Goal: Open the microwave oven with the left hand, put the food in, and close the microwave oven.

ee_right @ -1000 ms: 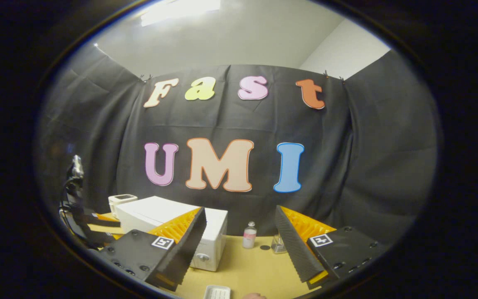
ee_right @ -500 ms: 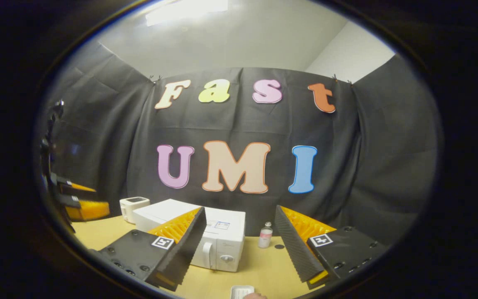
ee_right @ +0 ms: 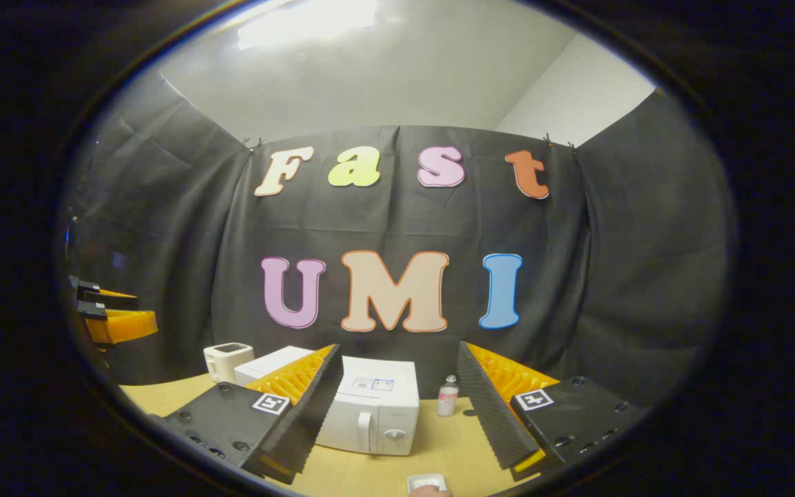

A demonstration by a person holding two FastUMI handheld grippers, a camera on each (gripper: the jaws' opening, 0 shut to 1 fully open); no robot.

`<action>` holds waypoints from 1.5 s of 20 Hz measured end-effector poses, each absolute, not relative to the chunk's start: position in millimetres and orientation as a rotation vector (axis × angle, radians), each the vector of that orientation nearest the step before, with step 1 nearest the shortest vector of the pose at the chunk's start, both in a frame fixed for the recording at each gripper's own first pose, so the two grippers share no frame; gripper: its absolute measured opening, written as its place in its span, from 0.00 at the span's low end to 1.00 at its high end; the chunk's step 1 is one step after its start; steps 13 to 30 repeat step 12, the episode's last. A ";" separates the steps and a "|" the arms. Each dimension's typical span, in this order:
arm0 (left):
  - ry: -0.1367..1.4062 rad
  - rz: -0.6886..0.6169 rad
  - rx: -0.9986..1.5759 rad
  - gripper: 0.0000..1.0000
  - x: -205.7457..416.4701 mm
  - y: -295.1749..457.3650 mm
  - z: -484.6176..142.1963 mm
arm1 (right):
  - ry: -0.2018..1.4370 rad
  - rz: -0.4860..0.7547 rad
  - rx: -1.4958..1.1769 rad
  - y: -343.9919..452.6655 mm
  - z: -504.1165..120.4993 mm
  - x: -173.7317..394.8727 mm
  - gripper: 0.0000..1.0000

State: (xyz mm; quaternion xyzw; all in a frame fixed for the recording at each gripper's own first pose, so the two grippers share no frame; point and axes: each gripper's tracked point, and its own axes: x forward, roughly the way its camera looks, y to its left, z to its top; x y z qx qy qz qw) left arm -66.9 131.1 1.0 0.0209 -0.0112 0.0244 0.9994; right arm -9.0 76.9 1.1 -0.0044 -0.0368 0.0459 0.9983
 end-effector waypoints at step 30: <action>-0.035 -0.007 0.057 0.97 -78.3 107.6 7.8 | -0.070 0.103 -0.056 85.8 1.6 -31.4 0.96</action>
